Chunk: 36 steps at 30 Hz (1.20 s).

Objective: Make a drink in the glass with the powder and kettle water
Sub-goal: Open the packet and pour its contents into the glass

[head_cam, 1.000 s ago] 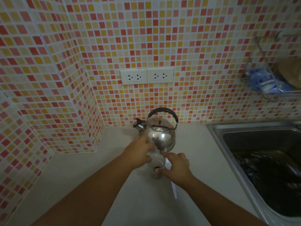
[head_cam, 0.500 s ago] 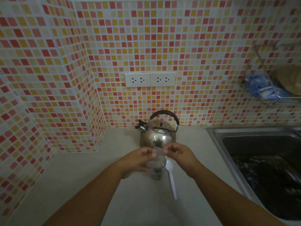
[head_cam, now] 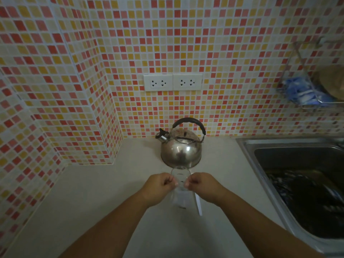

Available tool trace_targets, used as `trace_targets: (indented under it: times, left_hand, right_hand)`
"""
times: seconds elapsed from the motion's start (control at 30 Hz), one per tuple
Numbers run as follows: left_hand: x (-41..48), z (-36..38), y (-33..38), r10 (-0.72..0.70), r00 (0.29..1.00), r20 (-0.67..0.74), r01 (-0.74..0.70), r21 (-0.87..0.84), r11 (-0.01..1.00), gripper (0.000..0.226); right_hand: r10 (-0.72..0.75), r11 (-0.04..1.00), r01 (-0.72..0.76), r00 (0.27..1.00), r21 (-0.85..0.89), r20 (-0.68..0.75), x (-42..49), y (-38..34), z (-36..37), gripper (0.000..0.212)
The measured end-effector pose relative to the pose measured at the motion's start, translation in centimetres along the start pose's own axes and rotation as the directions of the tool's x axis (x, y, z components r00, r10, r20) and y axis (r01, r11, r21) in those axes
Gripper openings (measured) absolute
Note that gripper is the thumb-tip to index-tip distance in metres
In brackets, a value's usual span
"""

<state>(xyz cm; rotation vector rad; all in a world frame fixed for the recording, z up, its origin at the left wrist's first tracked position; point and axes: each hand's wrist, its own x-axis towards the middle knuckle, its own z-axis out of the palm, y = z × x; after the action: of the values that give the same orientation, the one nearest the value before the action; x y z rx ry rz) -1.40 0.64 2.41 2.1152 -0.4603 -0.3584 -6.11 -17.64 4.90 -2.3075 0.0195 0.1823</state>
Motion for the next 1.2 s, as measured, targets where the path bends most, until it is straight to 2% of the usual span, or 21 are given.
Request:
trace_targets:
  times: [0.1,0.13,0.2,0.3,0.47,0.6,0.73,0.83,0.93,1.0,1.1,1.2]
  left_hand:
    - [-0.3,1.3,-1.3,-0.112,0.994,-0.015,0.112,-0.015,0.994,0.007]
    - [-0.3,1.7,-1.7,-0.142,0.99,-0.018,0.142,-0.009,0.99,0.011]
    - [-0.3,2.7,-2.5,-0.186,0.982,-0.014,0.187,0.008,0.982,0.021]
    - [0.3,4.1,-3.7,-0.213,0.976,-0.038,0.215,0.082,0.973,0.014]
    - [0.7,5.3,-4.4,-0.218,0.97,-0.106,0.229,0.104,0.968,0.004]
    - [0.7,6.1,-5.1,-0.217,0.963,-0.159,0.243,0.167,0.956,0.011]
    - [0.6,6.2,-5.3,-0.223,0.955,-0.197,0.253,0.145,0.957,0.028]
    - [0.2,5.6,-5.4,-0.268,0.918,-0.293,0.293,0.047,0.955,0.025]
    - [0.7,3.6,-5.0,-0.256,0.843,-0.472,0.272,-0.037,0.962,0.02]
    - [2.4,1.4,-3.8,-0.205,0.783,-0.587,0.205,-0.068,0.976,0.016]
    - [6.5,-2.1,-0.6,-0.101,0.75,-0.653,0.084,-0.057,0.995,0.014]
    - [11.1,-4.9,2.3,-0.029,0.776,-0.63,0.014,-0.029,0.999,0.017]
  right_hand:
    - [0.097,0.993,-0.099,0.995,0.068,0.036,-0.2,1.4,1.2,0.012]
    - [0.128,0.99,-0.13,0.991,0.056,0.038,-0.2,1.8,1.7,0.011]
    - [0.185,0.983,-0.185,0.983,-0.002,0.02,0.1,3.0,3.1,0.012]
    - [0.271,0.943,-0.274,0.962,-0.191,-0.042,1.2,4.5,5.0,0.022]
    - [0.204,0.844,-0.28,0.956,-0.457,-0.209,1.8,5.5,6.6,0.027]
    - [0.167,0.81,-0.286,0.95,-0.513,-0.265,1.7,6.3,7.7,0.024]
    - [0.194,0.832,-0.308,0.941,-0.462,-0.278,1.7,6.3,7.7,0.021]
    - [0.243,0.912,-0.328,0.916,-0.247,-0.319,1.3,6.3,6.8,0.019]
    - [0.258,0.956,-0.292,0.823,0.014,-0.506,1.2,6.1,4.4,0.015]
    - [0.209,0.977,-0.19,0.759,0.097,-0.616,2.3,5.3,2.1,0.015]
    - [0.062,0.998,-0.028,0.719,0.06,-0.692,5.9,3.0,-1.8,0.019]
    - [-0.065,0.997,0.029,0.76,-0.066,-0.647,10.5,0.8,-5.2,0.033]
